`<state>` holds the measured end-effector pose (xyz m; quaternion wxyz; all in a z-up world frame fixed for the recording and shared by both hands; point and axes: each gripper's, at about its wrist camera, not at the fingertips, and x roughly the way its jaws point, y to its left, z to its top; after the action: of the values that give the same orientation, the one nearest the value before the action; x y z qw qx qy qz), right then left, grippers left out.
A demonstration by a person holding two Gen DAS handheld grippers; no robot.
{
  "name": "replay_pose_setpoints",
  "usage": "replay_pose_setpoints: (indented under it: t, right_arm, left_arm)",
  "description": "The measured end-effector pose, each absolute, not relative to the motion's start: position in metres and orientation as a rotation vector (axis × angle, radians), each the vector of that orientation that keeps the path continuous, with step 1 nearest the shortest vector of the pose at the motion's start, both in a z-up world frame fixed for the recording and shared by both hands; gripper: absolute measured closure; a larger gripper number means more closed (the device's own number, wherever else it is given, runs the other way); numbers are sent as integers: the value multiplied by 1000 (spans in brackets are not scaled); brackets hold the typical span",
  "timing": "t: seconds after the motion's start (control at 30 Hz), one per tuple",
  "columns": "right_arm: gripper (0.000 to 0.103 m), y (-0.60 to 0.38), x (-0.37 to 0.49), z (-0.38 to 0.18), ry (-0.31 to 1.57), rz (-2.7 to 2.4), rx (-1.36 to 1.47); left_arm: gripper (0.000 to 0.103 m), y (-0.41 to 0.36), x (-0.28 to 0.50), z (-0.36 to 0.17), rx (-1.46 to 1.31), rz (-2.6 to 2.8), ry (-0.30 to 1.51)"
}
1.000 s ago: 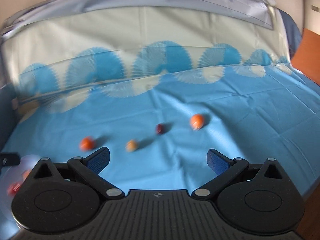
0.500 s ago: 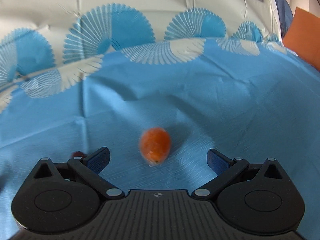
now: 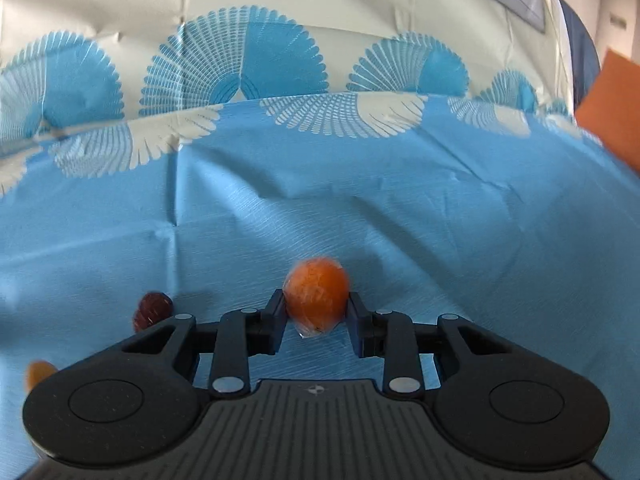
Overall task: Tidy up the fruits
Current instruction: 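Grasp a mandarin with left tool while right tool grasps a wrapped mandarin, then carry both mandarins over the plate and open both tools to release them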
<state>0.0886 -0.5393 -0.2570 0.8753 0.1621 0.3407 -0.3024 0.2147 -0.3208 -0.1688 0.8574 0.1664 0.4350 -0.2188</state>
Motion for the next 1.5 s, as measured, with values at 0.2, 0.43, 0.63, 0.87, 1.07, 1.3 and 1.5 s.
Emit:
replay_pose_setpoints:
  t: [0.2,0.43,0.63,0.87,1.07,1.3,1.5]
  right_arm:
    - [71,-514,49,-194,602,-608,343]
    - [71,-431,-25,-100,470,-486,306]
    - [71,-338,-87,-44,424,-327,254]
    - [71,-242,-139,-11,497,-97,282]
    - [71,-167,-179,4,524,30,252]
    - [71,-112,-203,15,520,117,130]
    - [71,-108,-207,23,509,123,105]
  left_arm:
    - [66,-276,176,-106,254,-475,911]
    - [66,-181,97,-22,250,-430,850]
    - [66,-96,29,17,263,-359,850]
    - [66,-15,-38,22,195,-279,904]
    - [66,16,-84,18,164,-287,901]
    - [66,33,-104,26,132,-299,851]
    - [66,37,-108,29,117,-304,833]
